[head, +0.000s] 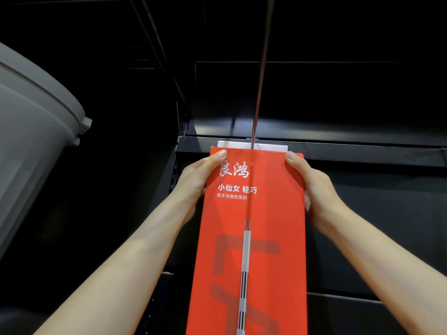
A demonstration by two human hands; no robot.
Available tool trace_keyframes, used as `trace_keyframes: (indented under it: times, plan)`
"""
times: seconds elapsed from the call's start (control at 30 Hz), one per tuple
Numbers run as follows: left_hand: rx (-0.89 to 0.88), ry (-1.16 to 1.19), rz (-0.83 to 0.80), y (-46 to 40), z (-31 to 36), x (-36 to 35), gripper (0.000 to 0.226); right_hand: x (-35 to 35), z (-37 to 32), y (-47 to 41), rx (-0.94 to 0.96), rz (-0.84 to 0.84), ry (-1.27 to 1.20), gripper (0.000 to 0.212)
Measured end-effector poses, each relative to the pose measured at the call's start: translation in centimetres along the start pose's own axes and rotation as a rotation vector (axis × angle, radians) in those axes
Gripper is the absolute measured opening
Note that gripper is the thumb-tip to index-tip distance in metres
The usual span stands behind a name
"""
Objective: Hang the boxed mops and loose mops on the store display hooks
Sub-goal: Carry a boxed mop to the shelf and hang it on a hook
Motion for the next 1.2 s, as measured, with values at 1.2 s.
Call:
trace_keyframes:
  times: [1.2]
  plan:
    - [0.224, -0.397, 0.11, 20.9, -11.8, 6.5, 0.046, 4.0, 11.9, 24.1, -0.273, 0.108, 0.301, 0.053]
Point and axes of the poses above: each hand's wrist, its own y-axis away from the middle knuckle, its own x-axis out of the back of the hand, z = x × y, the point moved 3 cm from there along -y, towards the middle knuckle, and after that the axes turned 11 degrees about z, right-handed, at the moved point
